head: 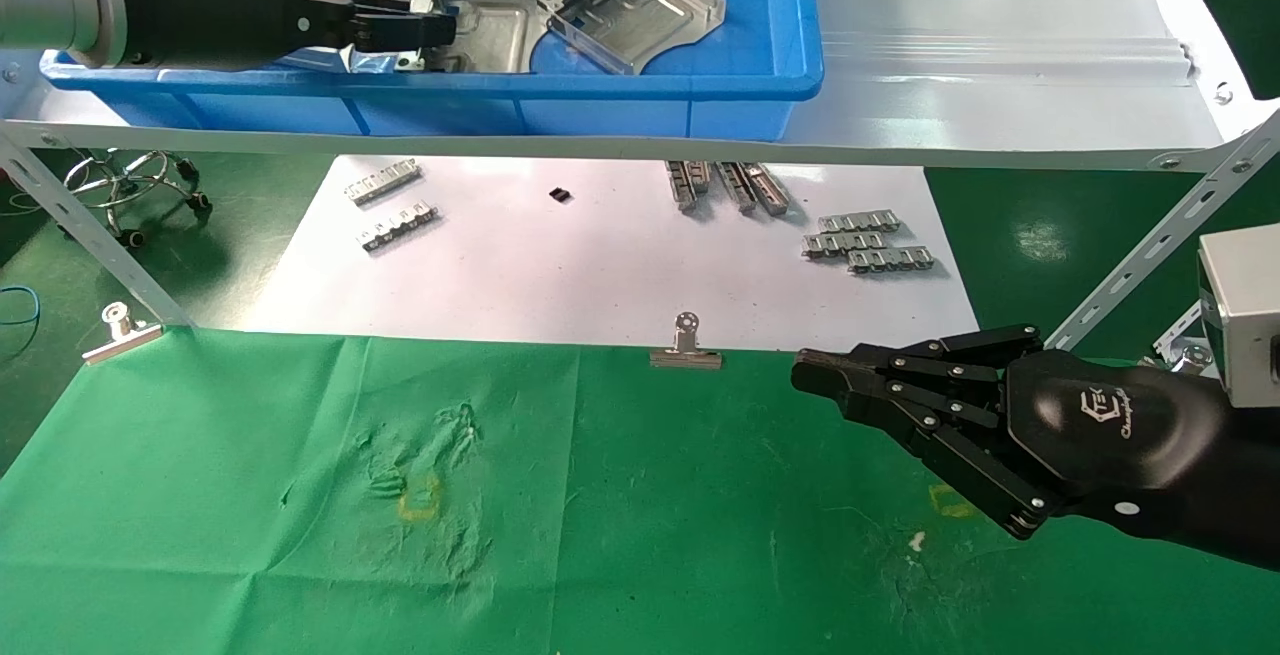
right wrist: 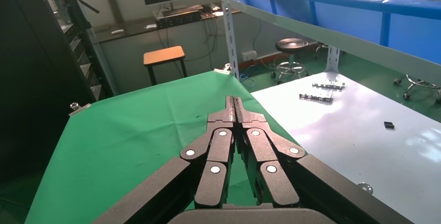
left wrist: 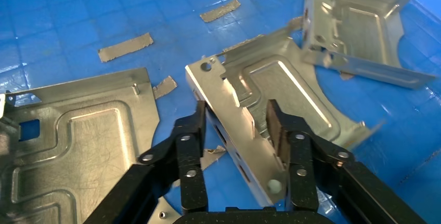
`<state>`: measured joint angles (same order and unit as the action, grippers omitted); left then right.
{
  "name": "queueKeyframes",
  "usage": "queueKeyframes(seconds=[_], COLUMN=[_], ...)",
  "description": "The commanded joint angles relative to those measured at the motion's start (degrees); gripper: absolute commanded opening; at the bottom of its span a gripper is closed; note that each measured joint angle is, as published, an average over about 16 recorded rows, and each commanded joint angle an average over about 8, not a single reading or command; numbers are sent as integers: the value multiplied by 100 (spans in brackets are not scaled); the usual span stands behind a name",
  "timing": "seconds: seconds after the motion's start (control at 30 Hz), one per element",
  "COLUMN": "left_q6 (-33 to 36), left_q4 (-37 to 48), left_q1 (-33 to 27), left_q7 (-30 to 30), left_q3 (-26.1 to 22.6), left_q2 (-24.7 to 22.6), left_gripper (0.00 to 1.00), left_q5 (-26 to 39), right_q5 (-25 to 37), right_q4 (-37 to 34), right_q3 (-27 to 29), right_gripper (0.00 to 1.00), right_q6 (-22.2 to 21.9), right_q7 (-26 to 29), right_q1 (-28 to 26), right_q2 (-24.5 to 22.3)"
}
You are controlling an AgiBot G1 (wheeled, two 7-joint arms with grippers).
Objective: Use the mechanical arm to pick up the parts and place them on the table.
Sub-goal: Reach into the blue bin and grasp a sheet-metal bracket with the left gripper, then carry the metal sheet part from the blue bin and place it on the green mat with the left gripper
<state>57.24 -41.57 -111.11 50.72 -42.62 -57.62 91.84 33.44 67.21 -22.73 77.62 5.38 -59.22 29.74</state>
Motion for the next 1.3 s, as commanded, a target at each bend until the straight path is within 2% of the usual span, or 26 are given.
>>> queueKeyframes(seconds=[0.03,0.6,0.87,1.07,1.3], left_q6=[-14,-453,-727,-462,269], left_q4=[-4,-62,-350,-662,-814], left_q1=[3,-3,112,302,615], left_q7=[10,118,18,-612,-2035], left_q3=[-9,37,313,598,972], left_q2=[-5,13,177,443,754], left_gripper=[0,0,0,0,0], left_q5=[19,163,-169,-749,-1601], right_q5=[0,0,0,0,0], right_q4=[0,0,0,0,0], right_q3=[0,0,0,0,0], right_gripper=[0,0,0,0,0], right_q6=[0,0,0,0,0], right_q7=[0,0,0,0,0], right_q1=[0,0,0,0,0], right_q2=[0,0,0,0,0])
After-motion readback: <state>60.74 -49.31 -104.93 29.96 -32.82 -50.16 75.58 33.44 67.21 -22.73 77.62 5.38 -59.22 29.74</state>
